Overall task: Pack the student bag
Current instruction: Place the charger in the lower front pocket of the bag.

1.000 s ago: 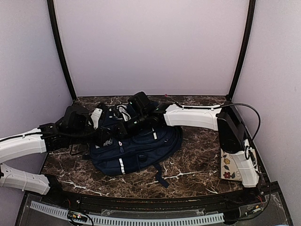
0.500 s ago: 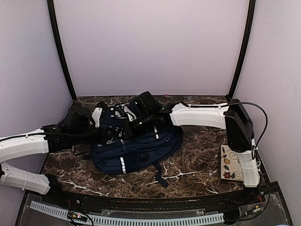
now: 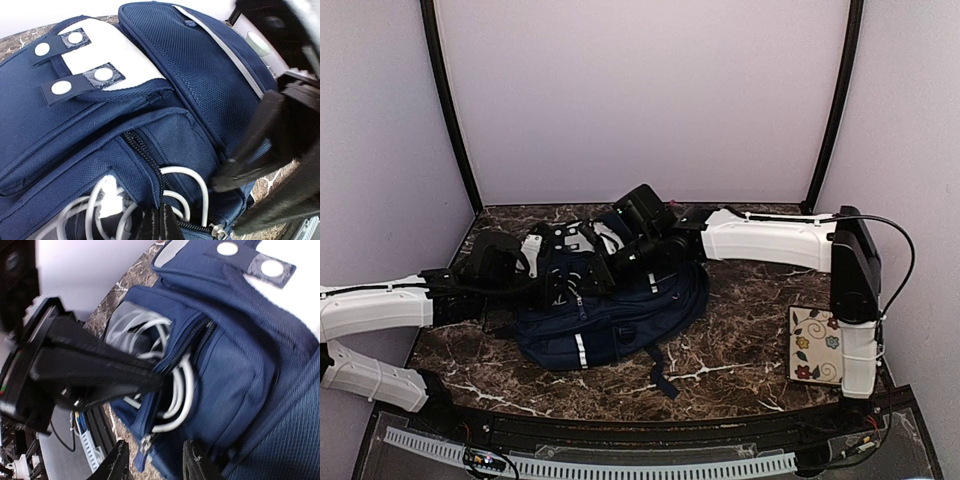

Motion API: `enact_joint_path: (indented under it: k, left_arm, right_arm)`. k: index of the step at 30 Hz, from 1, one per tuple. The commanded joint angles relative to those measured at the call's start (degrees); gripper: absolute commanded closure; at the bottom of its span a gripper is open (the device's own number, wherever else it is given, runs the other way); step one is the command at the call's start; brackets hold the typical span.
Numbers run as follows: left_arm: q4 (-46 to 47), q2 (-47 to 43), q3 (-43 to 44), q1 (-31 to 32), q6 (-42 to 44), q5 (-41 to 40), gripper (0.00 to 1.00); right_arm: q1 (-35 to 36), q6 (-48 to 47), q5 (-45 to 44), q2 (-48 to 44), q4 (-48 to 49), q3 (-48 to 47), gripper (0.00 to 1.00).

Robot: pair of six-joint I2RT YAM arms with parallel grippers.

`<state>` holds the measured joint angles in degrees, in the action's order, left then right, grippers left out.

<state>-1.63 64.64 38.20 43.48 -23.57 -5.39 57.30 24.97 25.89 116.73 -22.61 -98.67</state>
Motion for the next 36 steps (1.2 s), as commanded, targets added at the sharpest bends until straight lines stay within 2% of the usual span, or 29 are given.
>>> enact_joint_path:
  k: [1, 2, 4, 5, 13, 17, 22, 25, 26, 28, 30, 36]
  left_arm:
    - [1.06, -2.38, -0.66, -0.67, 1.04, -1.29, 1.0]
    - [0.9, -2.92, -0.64, -0.66, 1.18, -1.13, 1.0]
    - [0.7, -3.99, -0.58, -0.63, 1.49, -0.62, 1.0]
    - [0.62, -4.51, -0.51, -0.6, 1.74, -0.46, 1.0]
    - [5.41, -6.57, 3.32, -0.64, 5.11, 4.14, 1.0]
    - [3.56, -2.95, 3.19, -1.07, 3.6, 4.35, 0.99]
    - [-5.8, 1.76, 3.59, -1.27, -0.31, -4.11, 0.69]
    - [-4.47, 3.23, 2.89, -1.29, 0.86, -6.03, 0.6]
    - [-3.97, 3.8, 2.63, -1.3, 1.0, -7.04, 0.63]
    - [-4.03, 5.04, 2.42, -1.29, 0.78, -9.66, 0.8]
    - [-5.17, 6.34, 2.39, -1.3, 0.55, -11.43, 0.88]
    - [-5.42, 10.98, 2.55, -1.38, 0.19, -9.62, 0.85]
  right_arm:
    - [-0.36, 0.71, -1.6, 4.92, 2.51, -5.07, 0.67]
    - [-0.35, 0.98, -1.63, 5.75, 2.89, -5.57, 0.73]
    - [-0.31, 1.45, -1.32, 6.59, 4.08, -5.65, 0.94]
    - [-0.2, 1.94, -0.81, 6.73, 5.18, -5.25, 1.0]
    - [3.06, 3.1, 9.61, 14.63, 8.39, -8.63, 1.0]
    - [1.3, 5.13, 8.46, 16.08, 10.82, -5.41, 1.0]
    - [-0.34, 5.16, 2.71, 13.85, 10.19, -1.18, 1.0]
    - [-0.39, 4.19, 1.79, 13.35, 8.2, -1.53, 0.98]
    - [-0.28, 4.14, 1.83, 13.12, 7.96, -1.36, 0.97]
    - [-0.19, 4.12, 1.47, 11.61, 7.73, -0.4, 0.95]
    - [0.17, 3.79, 0.66, 9.45, 7.02, 0.64, 0.9]
    - [1.31, 2.77, 2.16, 4.98, 5.04, 1.02, 0.8]
